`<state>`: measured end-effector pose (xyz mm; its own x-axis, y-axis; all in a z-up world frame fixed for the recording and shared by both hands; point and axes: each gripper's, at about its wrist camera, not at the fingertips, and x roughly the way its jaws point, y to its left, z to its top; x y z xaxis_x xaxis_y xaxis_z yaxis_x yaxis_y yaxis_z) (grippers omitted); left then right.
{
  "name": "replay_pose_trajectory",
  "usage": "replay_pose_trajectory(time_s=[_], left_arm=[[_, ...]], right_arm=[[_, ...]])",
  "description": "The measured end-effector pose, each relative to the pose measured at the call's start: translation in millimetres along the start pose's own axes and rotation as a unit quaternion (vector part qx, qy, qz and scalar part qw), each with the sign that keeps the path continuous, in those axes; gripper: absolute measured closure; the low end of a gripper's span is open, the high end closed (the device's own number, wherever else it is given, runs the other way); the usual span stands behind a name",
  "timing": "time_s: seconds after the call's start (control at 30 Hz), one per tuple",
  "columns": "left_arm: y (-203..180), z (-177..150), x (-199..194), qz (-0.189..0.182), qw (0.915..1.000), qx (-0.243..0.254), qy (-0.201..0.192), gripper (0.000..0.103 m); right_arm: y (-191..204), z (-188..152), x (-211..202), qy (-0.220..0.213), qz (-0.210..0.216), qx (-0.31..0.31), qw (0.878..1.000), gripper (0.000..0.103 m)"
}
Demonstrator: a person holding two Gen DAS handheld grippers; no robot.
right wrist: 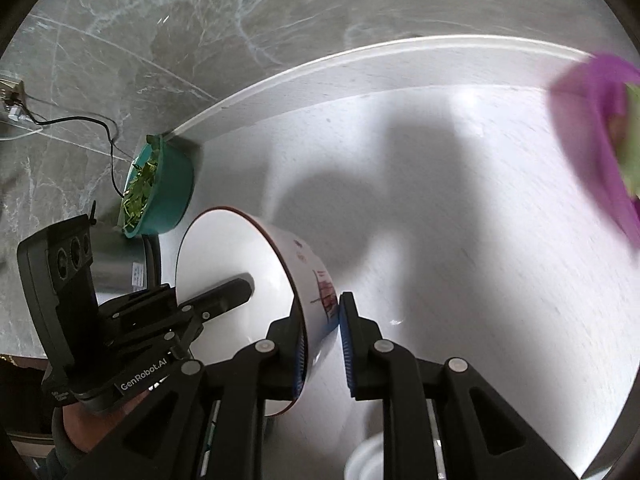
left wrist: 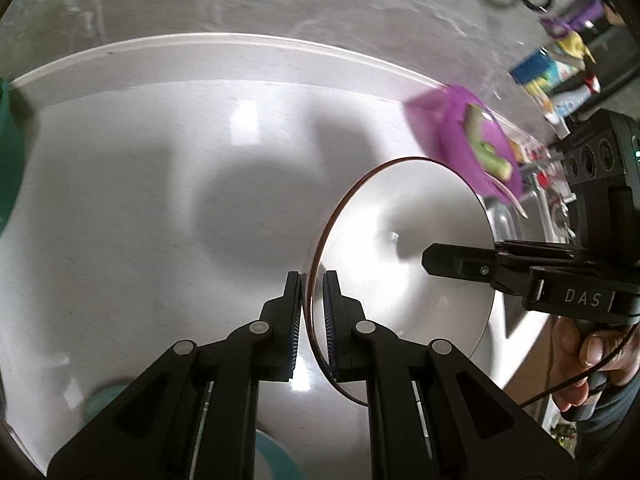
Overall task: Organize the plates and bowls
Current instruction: 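Lift the pink-floral bowl with both grippers and carry it over the nested bowls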
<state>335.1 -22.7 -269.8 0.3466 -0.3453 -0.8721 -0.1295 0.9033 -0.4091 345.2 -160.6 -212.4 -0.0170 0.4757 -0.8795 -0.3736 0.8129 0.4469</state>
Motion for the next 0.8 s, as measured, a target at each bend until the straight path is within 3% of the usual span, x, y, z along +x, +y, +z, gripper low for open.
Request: replay_pose_trajectory(time_s=[0.43,0.8], left_arm=[[-111,-73,16,-0.023,0.9984,0.046,0.025,0.094],[-126,-125,49,-0.029,0.9966,0.040,0.065,0.094]], right_arm=[[-59,-85,-61,-0.019,-0.013,0.021,1.000,0.084],[-93,-133,-65,-0.003,-0.028,0.031,0.999,0.084]])
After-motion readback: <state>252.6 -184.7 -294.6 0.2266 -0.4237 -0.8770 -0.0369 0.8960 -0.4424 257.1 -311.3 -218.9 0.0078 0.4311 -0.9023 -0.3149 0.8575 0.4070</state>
